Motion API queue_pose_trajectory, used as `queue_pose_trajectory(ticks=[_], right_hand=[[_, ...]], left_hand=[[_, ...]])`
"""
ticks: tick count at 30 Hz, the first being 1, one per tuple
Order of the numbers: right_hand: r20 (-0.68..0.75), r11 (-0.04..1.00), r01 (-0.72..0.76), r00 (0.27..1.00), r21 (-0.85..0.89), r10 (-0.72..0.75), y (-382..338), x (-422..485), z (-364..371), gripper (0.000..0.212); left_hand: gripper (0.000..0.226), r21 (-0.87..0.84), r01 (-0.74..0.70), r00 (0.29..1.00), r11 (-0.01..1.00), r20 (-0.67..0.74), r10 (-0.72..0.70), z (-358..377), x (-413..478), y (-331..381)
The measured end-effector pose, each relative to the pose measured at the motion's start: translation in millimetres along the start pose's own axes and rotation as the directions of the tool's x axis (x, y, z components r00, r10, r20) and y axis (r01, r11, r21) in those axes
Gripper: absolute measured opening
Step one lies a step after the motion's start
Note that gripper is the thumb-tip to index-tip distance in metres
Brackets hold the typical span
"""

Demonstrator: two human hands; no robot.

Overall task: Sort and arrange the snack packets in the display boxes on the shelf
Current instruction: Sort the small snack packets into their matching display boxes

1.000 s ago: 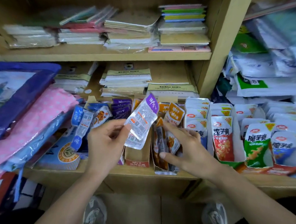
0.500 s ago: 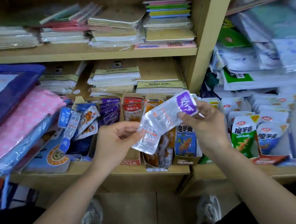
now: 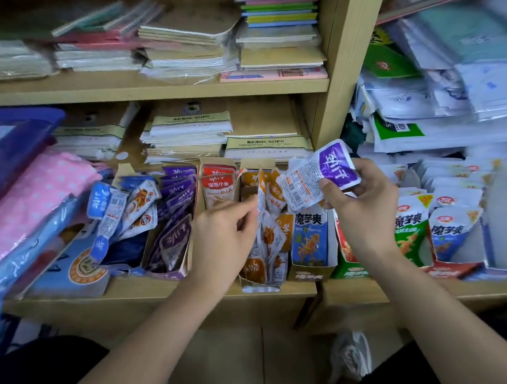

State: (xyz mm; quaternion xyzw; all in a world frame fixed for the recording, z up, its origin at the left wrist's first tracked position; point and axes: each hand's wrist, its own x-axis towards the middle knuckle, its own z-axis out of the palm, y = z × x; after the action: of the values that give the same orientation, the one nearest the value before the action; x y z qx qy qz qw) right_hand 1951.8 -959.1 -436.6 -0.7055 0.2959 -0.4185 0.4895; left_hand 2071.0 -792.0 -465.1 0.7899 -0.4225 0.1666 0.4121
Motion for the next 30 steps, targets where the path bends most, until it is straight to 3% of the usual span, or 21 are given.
queue_pose_trajectory(ticks=[8, 12, 15, 17, 20, 23, 27, 30], right_hand=[[-0.032, 0.999, -0.025, 0.999, 0.038, 0.026, -2.2, 0.0, 1.4, 0.017], [-0.037, 0.999, -0.021, 0.999, 0.035, 0.023, -0.8, -0.1, 1.1, 0.016], [-0.06, 0.999, -0.013, 0.998, 0.039, 0.015, -0.1, 0.8, -0.6, 0.018], [-0.074, 0.999, -0.012, 0.997, 0.033, 0.014, 0.5, 1.5, -2.2, 0.02], [-0.083, 1.0, -0.006, 0.997, 0.03, 0.008, -0.2, 1.5, -2.9, 0.024], [-0.088, 0.998, 0.004, 0.996, 0.06, 0.001, -3.9, 0.6, -3.6, 0.023], [-0.067, 0.997, 0.008, 0.998, 0.078, -0.003, -7.6, -2.7, -4.2, 0.022], [-0.039, 0.997, 0.017, 0.999, 0.079, -0.014, -10.1, -5.3, -2.9, 0.02]], left_hand=[[0.024, -0.221, 0.296, 0.95, 0.929, -0.032, -0.31, 6.5, 24.7, -5.3], [0.023, -0.324, 0.432, 0.89, 0.842, 0.307, -0.338, 8.1, 25.2, 7.2], [0.051, -0.079, 0.218, 0.896, 0.973, 0.411, -0.168, 12.2, 23.3, 5.5], [0.071, 0.059, 0.08, 0.871, 0.995, 0.481, -0.098, 15.9, 22.3, 0.3], [0.065, 0.272, -0.082, 0.856, 0.959, 0.511, -0.072, 16.2, 14.8, -1.9], [0.059, 0.433, -0.15, 0.864, 0.889, 0.494, -0.095, 12.5, 10.0, -1.7], [0.06, 0.396, -0.181, 0.875, 0.9, 0.483, -0.037, 8.5, 6.1, -9.2], [0.06, 0.296, -0.225, 0.921, 0.928, 0.376, 0.103, 0.5, 4.2, -15.8]])
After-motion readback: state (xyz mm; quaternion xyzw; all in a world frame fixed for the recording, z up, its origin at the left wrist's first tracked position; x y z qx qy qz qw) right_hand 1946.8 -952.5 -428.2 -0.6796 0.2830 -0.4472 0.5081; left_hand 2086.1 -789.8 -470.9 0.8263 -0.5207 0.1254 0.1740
